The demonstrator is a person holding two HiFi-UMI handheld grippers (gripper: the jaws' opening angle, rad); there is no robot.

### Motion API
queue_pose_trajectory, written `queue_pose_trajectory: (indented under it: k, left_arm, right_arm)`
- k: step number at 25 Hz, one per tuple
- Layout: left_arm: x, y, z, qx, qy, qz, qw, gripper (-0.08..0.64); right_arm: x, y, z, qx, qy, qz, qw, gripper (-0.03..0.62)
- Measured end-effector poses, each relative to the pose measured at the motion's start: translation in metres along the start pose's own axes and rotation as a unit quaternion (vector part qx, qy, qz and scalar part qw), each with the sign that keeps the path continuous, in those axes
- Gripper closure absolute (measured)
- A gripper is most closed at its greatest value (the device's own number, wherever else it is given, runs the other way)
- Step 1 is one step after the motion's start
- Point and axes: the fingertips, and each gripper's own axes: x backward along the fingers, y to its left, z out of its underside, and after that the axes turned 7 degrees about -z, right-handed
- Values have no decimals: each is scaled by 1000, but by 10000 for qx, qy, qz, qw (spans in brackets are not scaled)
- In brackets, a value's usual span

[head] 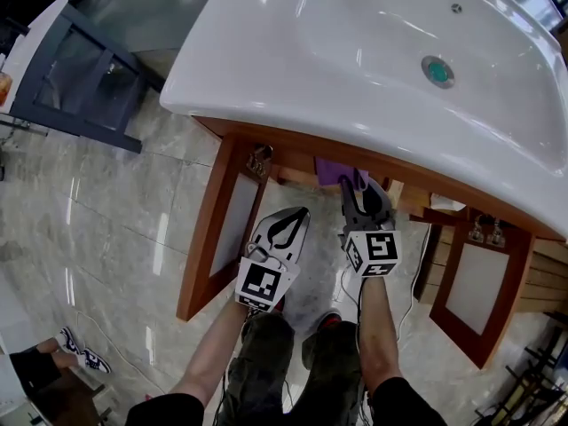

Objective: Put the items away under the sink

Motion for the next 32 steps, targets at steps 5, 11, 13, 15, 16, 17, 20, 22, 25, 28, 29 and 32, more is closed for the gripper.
queue_pose_trajectory:
  k: [5,11,13,15,16,17,20,22,25,28,29,32]
  left_arm:
    - [-1,0,1,-11,-8,-2,10000,554]
    - [1,-1,5,19,-19,-8,10000,552]
    - [2,-1,5,2,-22,-10,10000,554]
    - [4,-1,4,10,-43,-18,10000,554]
    - [5,-1,3,21,-55,-22,10000,554]
    - [6,-2,3,28,-62,-23,10000,554]
    - [9,-3,1,23,-82,-20,10000,554]
    - [12,-4,0,20,-99,-14,9999,554]
    - [16,-5,-1,9,-109,-20,9999,554]
    - [21,-9,-3,3,-118,10,9999,554]
    - [23,-10,-3,2,-117,19,9999,554]
    - [28,-12,-4,19,-108,31,9999,554]
  right_arm:
    - [-3,-4,3,-9,99,148,9998,433]
    - [2,-12,3,85,121,311,9994,351]
    - [4,-12,1,110,93,334,9993,339]
    - [6,-12,-2,146,78,360,9992,331]
    - [8,-12,-2,159,77,374,9991,328]
    - [10,-13,-3,168,78,386,9991,328]
    - [14,-13,-6,197,66,414,9989,328]
    - [18,-12,-8,206,44,437,9988,328]
    - [23,-10,-10,210,25,459,9987,328]
    - [29,-7,-12,227,16,478,9986,328]
    - [31,-6,-13,227,15,487,9986,328]
    - [38,-4,-17,216,11,503,9985,328]
